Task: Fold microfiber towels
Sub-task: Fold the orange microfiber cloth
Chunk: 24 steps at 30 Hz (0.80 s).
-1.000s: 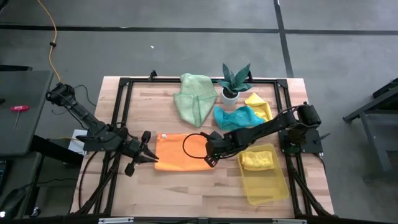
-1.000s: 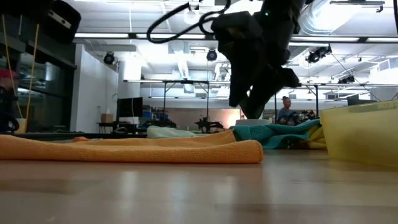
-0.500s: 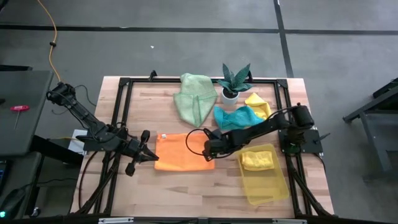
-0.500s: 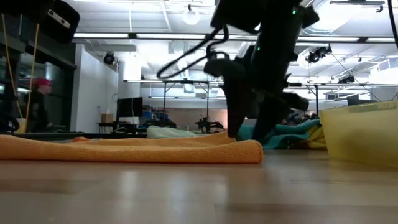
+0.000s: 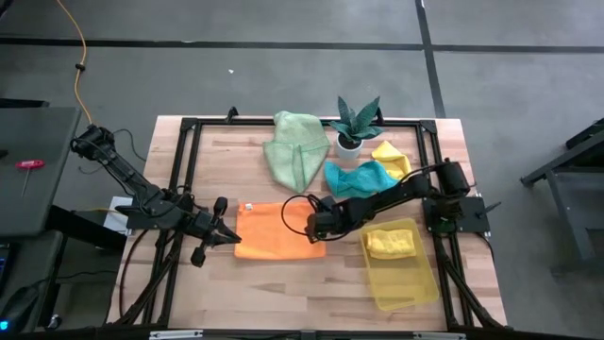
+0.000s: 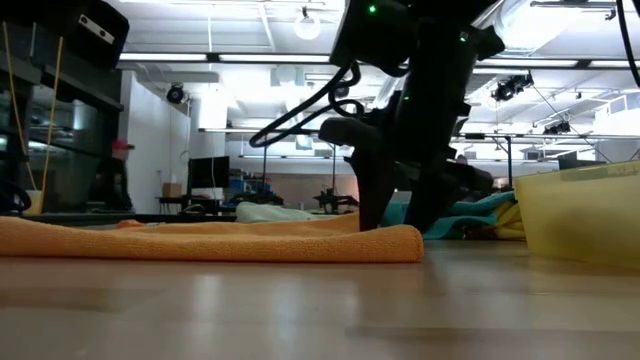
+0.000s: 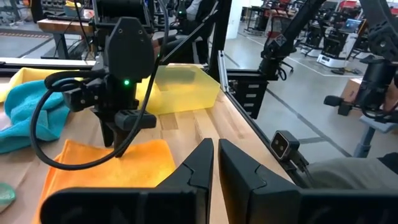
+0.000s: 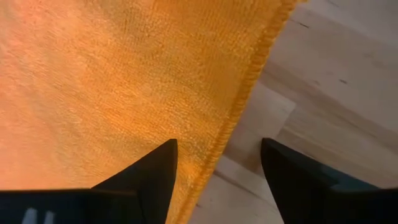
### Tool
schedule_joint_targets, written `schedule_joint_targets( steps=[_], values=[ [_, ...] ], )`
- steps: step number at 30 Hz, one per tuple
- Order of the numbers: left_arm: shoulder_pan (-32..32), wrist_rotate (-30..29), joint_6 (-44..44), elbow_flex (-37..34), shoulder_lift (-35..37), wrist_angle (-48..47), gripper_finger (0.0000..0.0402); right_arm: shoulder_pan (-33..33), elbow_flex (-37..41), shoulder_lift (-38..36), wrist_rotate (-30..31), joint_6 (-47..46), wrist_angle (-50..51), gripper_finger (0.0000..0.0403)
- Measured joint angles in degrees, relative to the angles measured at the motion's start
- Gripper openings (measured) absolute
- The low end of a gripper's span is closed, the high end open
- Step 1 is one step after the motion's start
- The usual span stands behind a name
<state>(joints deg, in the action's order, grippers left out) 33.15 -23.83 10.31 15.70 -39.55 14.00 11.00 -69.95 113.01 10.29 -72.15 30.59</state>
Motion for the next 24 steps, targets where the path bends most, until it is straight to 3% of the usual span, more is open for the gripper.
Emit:
schedule_joint_targets(
  steps=[12,24],
  values=[
    [0.00,0.02,0.00,0.00,0.00,0.00,0.0014,-0.13,-0.04,0.17,0.78,3.17,6.37,0.0126],
    [0.00,0.02,0.02,0.00,0.00,-0.03,0.0014,-0.15,0.22,-0.02,1.53,3.20,16.68,0.0117]
  ],
)
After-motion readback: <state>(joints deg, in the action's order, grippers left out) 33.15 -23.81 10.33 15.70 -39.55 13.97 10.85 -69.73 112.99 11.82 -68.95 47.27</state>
